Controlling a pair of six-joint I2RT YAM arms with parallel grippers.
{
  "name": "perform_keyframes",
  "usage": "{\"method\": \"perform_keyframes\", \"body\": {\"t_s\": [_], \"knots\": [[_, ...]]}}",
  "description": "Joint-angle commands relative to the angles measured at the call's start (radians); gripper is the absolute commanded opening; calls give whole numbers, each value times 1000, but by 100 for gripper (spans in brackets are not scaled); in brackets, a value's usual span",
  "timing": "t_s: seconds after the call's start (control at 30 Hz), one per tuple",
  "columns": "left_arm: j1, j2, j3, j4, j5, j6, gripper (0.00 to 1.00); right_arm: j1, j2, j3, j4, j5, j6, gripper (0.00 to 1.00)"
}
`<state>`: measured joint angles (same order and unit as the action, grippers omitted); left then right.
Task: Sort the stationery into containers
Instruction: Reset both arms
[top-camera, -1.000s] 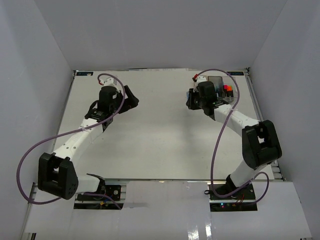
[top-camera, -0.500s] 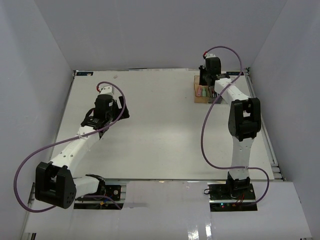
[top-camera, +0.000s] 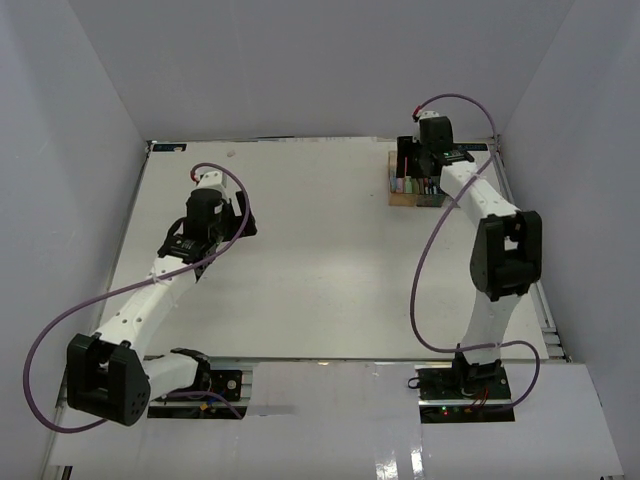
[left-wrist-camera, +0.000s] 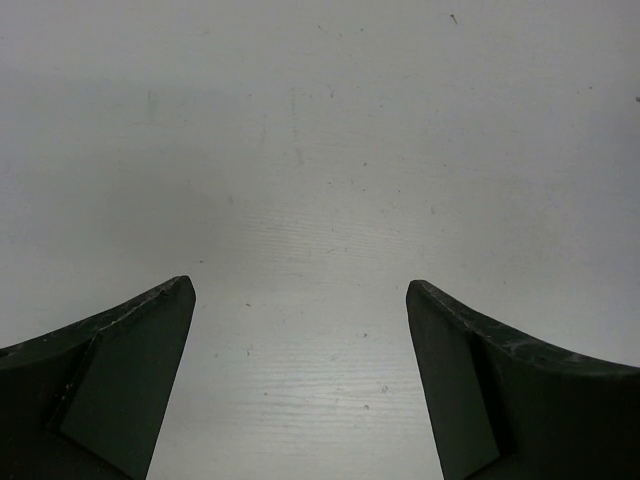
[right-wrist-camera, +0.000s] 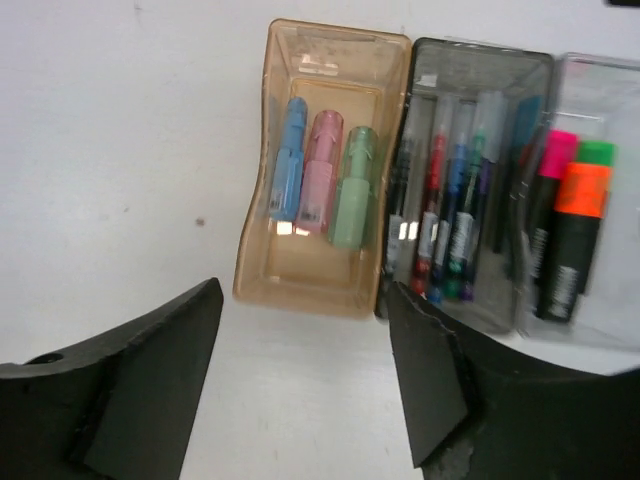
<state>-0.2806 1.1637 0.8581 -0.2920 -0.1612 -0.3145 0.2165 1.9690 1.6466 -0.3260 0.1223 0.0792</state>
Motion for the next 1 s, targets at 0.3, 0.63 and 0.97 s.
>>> {"method": "perform_keyframes", "body": {"t_s": [0.3, 0.63, 0.97], "knots": [[-3, -266, 21, -58, 74, -23, 98, -2, -942, -438, 4, 65, -10, 93], [-3, -544, 104, -252, 60, -12, 98, 0, -1416, -632, -130, 105, -39, 90], [-3, -703, -53, -233, 26, -44, 98, 14, -1722, -961, -74, 36, -27, 90]]}}
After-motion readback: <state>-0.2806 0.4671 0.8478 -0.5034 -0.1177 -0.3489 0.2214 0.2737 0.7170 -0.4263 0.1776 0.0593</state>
